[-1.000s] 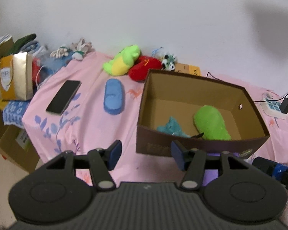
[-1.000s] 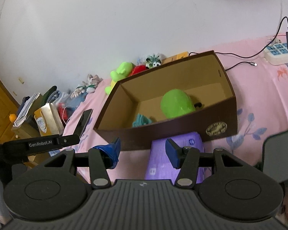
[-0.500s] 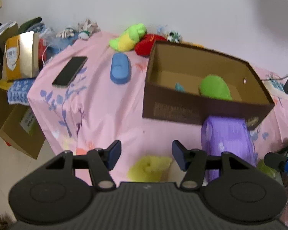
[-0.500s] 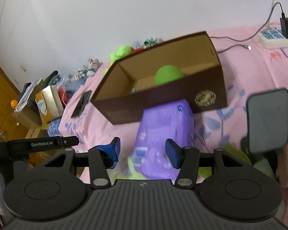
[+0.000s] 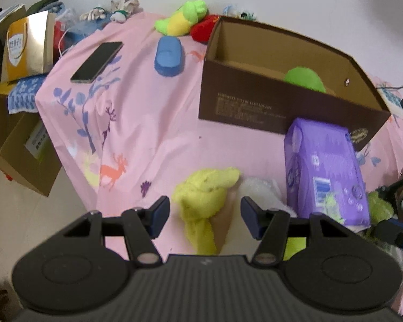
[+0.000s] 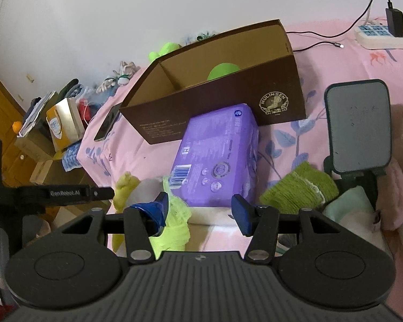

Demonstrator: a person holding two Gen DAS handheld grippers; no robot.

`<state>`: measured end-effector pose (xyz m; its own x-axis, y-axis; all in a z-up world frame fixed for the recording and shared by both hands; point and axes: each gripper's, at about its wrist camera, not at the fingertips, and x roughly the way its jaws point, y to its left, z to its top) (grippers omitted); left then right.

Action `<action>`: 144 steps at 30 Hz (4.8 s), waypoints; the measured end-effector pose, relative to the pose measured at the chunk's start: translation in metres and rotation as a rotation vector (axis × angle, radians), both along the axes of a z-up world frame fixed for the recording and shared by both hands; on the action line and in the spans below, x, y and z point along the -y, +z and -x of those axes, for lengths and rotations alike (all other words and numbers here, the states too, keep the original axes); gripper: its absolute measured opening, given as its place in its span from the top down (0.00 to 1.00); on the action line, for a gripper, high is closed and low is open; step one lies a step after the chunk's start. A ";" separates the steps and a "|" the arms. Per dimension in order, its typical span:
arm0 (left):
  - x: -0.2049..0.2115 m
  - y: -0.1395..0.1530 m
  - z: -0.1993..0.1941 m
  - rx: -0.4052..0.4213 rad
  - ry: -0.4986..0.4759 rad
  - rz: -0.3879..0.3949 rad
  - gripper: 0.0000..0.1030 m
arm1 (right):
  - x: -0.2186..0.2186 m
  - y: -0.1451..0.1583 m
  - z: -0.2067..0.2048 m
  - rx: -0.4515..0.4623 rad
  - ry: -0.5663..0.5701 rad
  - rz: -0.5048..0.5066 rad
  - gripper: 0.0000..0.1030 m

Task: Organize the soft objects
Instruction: 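Move the left gripper to the yellow towel while the right gripper reaches the grey sock plush, then grasp the yellow towel with the left gripper while the right gripper grasps the grey sock plush, then lift and carry the yellow towel and sock plush over the brown box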

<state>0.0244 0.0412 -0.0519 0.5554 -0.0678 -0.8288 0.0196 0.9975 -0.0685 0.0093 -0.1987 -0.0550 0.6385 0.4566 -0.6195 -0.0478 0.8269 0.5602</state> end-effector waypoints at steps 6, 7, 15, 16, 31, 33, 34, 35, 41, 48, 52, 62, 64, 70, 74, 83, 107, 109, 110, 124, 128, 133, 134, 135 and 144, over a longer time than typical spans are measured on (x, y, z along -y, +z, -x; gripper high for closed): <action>-0.006 -0.016 0.003 -0.026 0.029 0.015 0.42 | 0.014 -0.005 0.010 -0.013 -0.028 0.005 0.64; -0.008 -0.018 0.003 -0.025 0.037 0.019 0.42 | 0.016 -0.006 0.012 -0.015 -0.034 0.001 0.64; -0.018 -0.035 -0.002 -0.036 0.073 0.076 0.42 | 0.040 -0.010 0.023 -0.033 -0.102 -0.004 0.64; -0.018 -0.038 -0.003 -0.041 0.074 0.083 0.42 | 0.043 -0.011 0.024 -0.035 -0.111 -0.003 0.64; -0.023 -0.063 -0.011 -0.064 0.089 0.041 0.52 | 0.058 -0.033 0.041 -0.151 -0.122 0.024 0.64; -0.023 -0.063 -0.012 -0.060 0.086 0.039 0.52 | 0.060 -0.040 0.041 -0.186 -0.132 0.000 0.64; -0.022 -0.063 -0.013 -0.058 0.084 0.037 0.52 | 0.062 -0.043 0.041 -0.202 -0.138 -0.011 0.64; -0.021 -0.063 -0.012 -0.055 0.080 0.032 0.53 | 0.062 -0.045 0.041 -0.214 -0.142 -0.021 0.64; -0.017 -0.064 -0.013 -0.044 0.063 0.011 0.60 | 0.063 -0.052 0.041 -0.249 -0.153 -0.073 0.62; -0.023 -0.062 -0.016 -0.038 0.059 0.053 0.79 | 0.061 -0.043 0.040 -0.217 -0.138 -0.043 0.63; -0.021 -0.062 -0.018 -0.034 0.046 0.045 0.80 | 0.047 -0.033 0.036 -0.175 -0.033 -0.003 0.62; -0.016 -0.063 -0.020 -0.003 0.019 0.001 0.77 | 0.044 -0.038 0.031 -0.192 -0.034 0.009 0.63; -0.015 -0.064 -0.021 0.001 0.013 -0.005 0.71 | 0.044 -0.041 0.030 -0.205 -0.029 0.040 0.63; -0.013 -0.065 -0.022 0.013 0.003 -0.019 0.70 | 0.024 -0.041 0.030 -0.157 0.071 0.179 0.59; -0.012 -0.065 -0.023 0.017 -0.003 -0.016 0.71 | 0.013 -0.043 0.027 -0.135 0.105 0.275 0.58; -0.018 -0.063 -0.025 0.003 0.003 0.028 0.86 | 0.019 -0.044 0.029 -0.124 0.060 0.241 0.67; -0.019 -0.003 -0.015 0.135 -0.043 0.137 0.90 | 0.026 -0.004 0.032 0.003 0.050 -0.080 0.73; -0.016 0.006 -0.016 0.154 -0.057 0.152 0.90 | 0.026 0.001 0.029 0.019 0.051 -0.085 0.73; -0.015 0.010 -0.017 0.161 -0.065 0.157 0.90 | 0.026 0.003 0.027 0.026 0.052 -0.088 0.73; 0.007 0.049 -0.056 0.257 -0.176 0.175 0.89 | 0.017 0.044 -0.031 0.163 0.067 -0.079 0.73; 0.011 0.058 -0.077 0.281 -0.192 0.168 0.89 | 0.011 0.056 -0.054 0.192 0.068 -0.070 0.72; 0.017 0.063 -0.102 0.294 -0.216 0.148 0.89 | 0.001 0.065 -0.084 0.219 0.068 -0.047 0.72; 0.018 0.063 -0.106 0.295 -0.218 0.145 0.89 | -0.001 0.066 -0.090 0.222 0.065 -0.044 0.72; 0.019 0.062 -0.111 0.293 -0.219 0.141 0.89 | -0.002 0.065 -0.095 0.221 0.059 -0.044 0.72; 0.028 0.056 -0.153 0.279 -0.246 0.099 0.89 | -0.002 0.054 -0.144 0.158 -0.007 -0.105 0.72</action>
